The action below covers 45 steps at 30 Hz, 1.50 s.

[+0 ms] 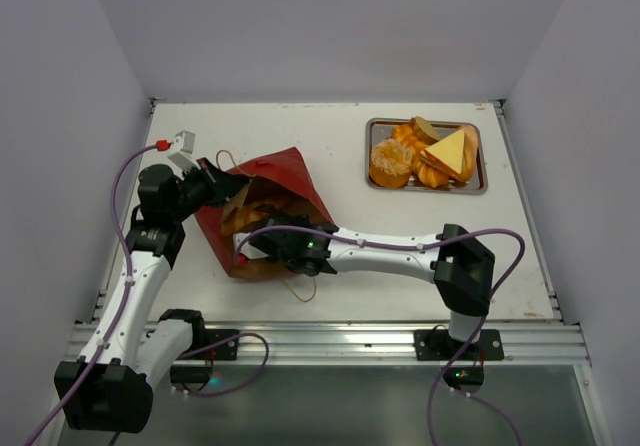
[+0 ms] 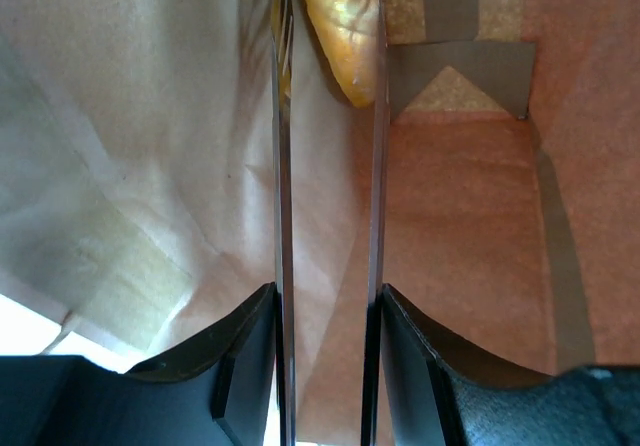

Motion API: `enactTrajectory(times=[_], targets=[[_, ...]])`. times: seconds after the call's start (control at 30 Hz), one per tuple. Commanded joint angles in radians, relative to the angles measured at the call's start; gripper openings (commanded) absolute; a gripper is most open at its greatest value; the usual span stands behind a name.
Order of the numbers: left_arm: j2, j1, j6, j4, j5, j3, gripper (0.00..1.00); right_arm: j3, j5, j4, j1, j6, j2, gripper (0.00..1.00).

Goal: Take the fake bread out of the paper bag

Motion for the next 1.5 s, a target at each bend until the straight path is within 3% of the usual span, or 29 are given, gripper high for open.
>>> enactTrajectory(times=[0.0, 0.43, 0.53, 0.67, 0.83, 1.47], targets=[[-0.003, -0.004, 0.016, 0.008, -0.002, 0.006, 0.00, 0.023, 0.058, 0.050, 0.002, -0.068, 0.025, 0.47], [-0.009, -0.004, 0.009, 0.006, 0.002, 0.009, 0.00, 0.008, 0.143, 0.188, 0.003, -0.169, 0.100, 0.46], [-0.010, -0.004, 0.013, -0.009, -0.001, 0.018, 0.00, 0.006, 0.144, 0.194, 0.002, -0.161, 0.103, 0.37], [-0.007, -0.004, 0.024, -0.018, -0.018, 0.024, 0.00, -0.005, 0.117, 0.175, 0.000, -0.141, 0.053, 0.13], [0.003, -0.003, 0.027, -0.018, -0.062, 0.025, 0.00, -0.018, 0.014, 0.084, -0.010, -0.076, -0.070, 0.00], [0.039, -0.001, -0.007, -0.038, -0.223, 0.110, 0.00, -0.218, -0.224, -0.139, -0.086, -0.025, -0.527, 0.00]])
